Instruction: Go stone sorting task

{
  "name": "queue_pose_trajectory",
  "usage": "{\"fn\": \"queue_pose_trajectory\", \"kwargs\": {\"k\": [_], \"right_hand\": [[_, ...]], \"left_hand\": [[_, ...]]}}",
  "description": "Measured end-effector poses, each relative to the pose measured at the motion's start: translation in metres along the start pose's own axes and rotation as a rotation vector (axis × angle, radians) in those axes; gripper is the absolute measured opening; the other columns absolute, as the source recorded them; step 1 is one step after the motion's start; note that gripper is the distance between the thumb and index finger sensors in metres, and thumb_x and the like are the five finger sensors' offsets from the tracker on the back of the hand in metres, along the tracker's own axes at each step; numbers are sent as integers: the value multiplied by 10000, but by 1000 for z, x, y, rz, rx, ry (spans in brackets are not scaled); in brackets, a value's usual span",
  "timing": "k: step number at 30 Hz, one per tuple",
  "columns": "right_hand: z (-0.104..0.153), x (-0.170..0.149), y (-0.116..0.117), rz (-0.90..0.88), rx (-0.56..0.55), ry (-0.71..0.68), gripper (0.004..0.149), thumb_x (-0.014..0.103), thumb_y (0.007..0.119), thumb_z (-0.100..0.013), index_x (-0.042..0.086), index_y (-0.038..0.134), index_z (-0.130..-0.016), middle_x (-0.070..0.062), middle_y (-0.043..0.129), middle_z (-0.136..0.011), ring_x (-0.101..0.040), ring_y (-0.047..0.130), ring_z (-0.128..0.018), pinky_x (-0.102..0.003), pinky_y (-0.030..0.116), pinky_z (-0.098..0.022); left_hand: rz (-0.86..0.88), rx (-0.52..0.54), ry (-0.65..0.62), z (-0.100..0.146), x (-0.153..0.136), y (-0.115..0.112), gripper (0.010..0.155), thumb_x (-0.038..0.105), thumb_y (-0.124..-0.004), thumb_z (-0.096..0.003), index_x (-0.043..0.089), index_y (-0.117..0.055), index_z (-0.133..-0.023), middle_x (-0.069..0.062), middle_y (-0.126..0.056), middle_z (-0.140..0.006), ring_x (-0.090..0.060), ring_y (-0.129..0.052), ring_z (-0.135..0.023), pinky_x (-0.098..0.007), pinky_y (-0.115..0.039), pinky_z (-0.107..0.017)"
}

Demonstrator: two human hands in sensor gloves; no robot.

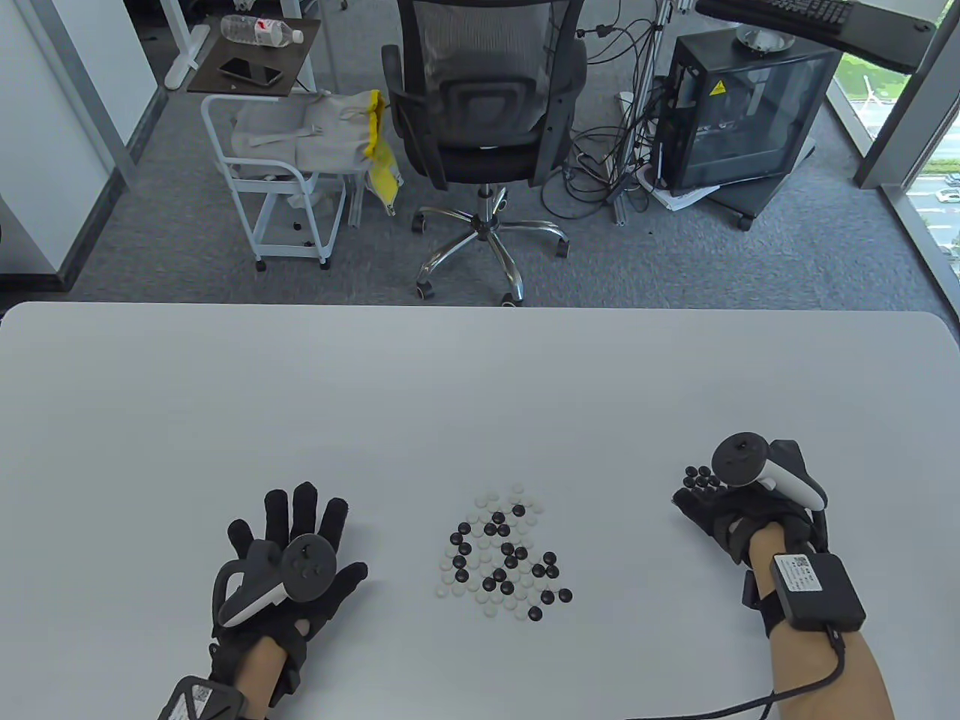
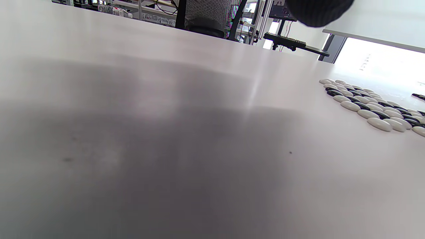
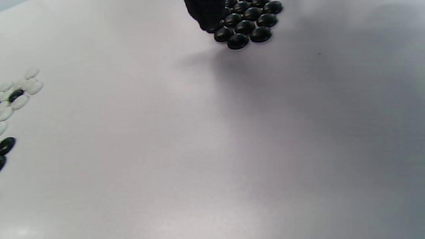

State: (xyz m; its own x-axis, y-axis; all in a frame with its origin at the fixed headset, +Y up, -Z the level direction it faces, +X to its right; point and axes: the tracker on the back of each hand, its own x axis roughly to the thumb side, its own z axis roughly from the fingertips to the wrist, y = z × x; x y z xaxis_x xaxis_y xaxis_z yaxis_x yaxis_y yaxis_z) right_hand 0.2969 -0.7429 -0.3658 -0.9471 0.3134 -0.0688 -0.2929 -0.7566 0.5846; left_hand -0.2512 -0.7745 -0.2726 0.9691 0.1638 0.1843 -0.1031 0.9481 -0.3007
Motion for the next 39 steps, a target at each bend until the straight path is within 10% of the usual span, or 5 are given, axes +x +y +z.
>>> {"fn": "queue_pose_trajectory", "kwargs": {"k": [15,39], "right_hand": [[81,122,4,312,-285,-534,823,506,514,-629,-36,211,-1170,-454,48,-1106,-673,-47,-906,-879,84,-540],[63,77,84,345,-373,-513,872,521,498,-627,-47,65,-1127,-466,-14,-1082,-675,-79,-886,-875,54,-525]], "left_hand": [[-31,32,-28,3,11,2,836,609,-530,-596,210,-87,-1182,-210,155,-1153,-517,191,-968,-820,50,-492],[-62,73,-44,9,21,3,839,609,-528,-595,211,-76,-1179,-212,159,-1150,-517,195,-966,-820,55,-487]]}}
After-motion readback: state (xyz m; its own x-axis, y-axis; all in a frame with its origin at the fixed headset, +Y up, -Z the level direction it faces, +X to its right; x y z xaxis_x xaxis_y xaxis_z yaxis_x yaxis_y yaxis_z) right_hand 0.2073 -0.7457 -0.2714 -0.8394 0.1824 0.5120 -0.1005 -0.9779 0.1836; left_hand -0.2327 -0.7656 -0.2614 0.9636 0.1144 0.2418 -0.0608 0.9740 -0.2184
